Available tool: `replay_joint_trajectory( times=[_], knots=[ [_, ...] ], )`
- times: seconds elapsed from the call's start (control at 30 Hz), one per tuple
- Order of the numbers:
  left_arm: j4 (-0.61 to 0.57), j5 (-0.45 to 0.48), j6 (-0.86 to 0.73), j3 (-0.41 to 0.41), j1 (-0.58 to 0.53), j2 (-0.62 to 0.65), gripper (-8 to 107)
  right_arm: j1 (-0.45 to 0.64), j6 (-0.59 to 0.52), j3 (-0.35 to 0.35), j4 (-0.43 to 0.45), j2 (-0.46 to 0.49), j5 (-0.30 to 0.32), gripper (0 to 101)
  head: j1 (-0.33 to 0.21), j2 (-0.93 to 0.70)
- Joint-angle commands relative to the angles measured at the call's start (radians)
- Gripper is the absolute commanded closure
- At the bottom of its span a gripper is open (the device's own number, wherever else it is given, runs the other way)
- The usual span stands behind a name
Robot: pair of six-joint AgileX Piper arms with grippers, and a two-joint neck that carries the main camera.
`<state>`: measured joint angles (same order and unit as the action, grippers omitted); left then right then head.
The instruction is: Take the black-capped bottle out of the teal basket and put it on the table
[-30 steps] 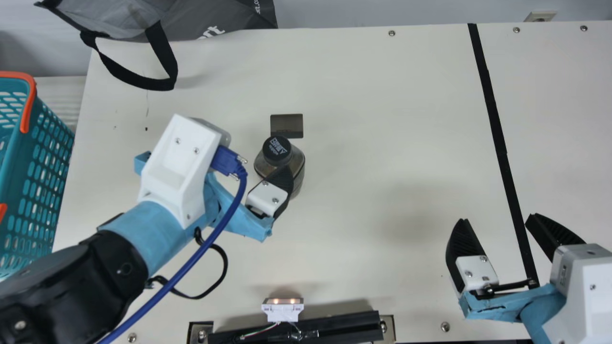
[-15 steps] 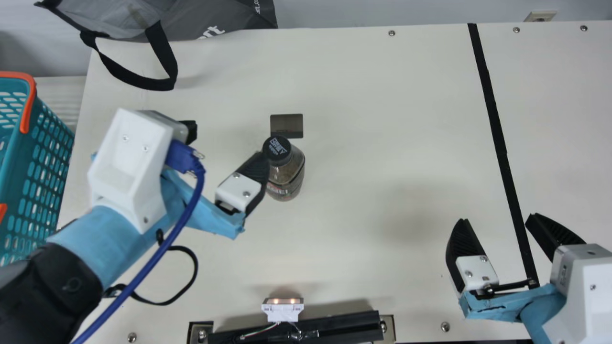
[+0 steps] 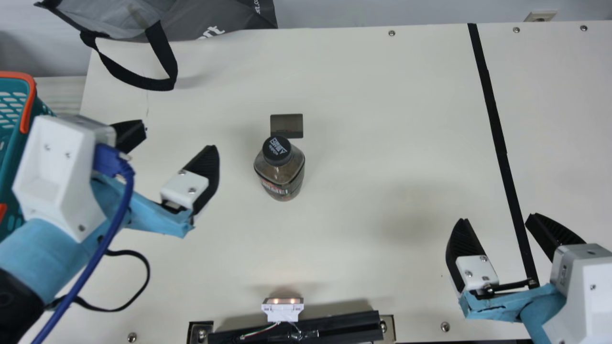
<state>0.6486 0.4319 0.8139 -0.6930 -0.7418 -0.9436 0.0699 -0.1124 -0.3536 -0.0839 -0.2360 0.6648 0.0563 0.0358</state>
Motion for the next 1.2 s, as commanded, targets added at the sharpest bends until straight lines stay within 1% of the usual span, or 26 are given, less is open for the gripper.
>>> replay_joint_trajectory(
  times=[0.0,0.17,0.6,0.8,1.17],
  knots=[
    [-0.009,-0.005,-0.023,0.016,0.033,0.028,-8,0.000,0.000,0.000,0.000,0.000,0.000,10,-0.009,-0.008],
    [-0.024,-0.025,-0.066,0.054,0.106,0.091,-8,0.000,0.000,0.000,0.000,0.000,-0.001,10,-0.009,-0.008],
    [-0.014,-0.106,-0.131,0.170,0.278,0.226,-8,0.000,0.000,0.000,0.000,0.000,-0.001,10,-0.009,-0.008],
    [-0.031,-0.140,-0.161,0.221,0.326,0.266,-8,0.000,0.000,0.000,0.000,0.000,-0.001,10,-0.009,-0.008],
    [-0.093,-0.182,-0.235,0.310,0.381,0.351,-8,0.000,0.000,0.000,0.000,0.000,-0.001,10,-0.009,-0.008]
  ],
)
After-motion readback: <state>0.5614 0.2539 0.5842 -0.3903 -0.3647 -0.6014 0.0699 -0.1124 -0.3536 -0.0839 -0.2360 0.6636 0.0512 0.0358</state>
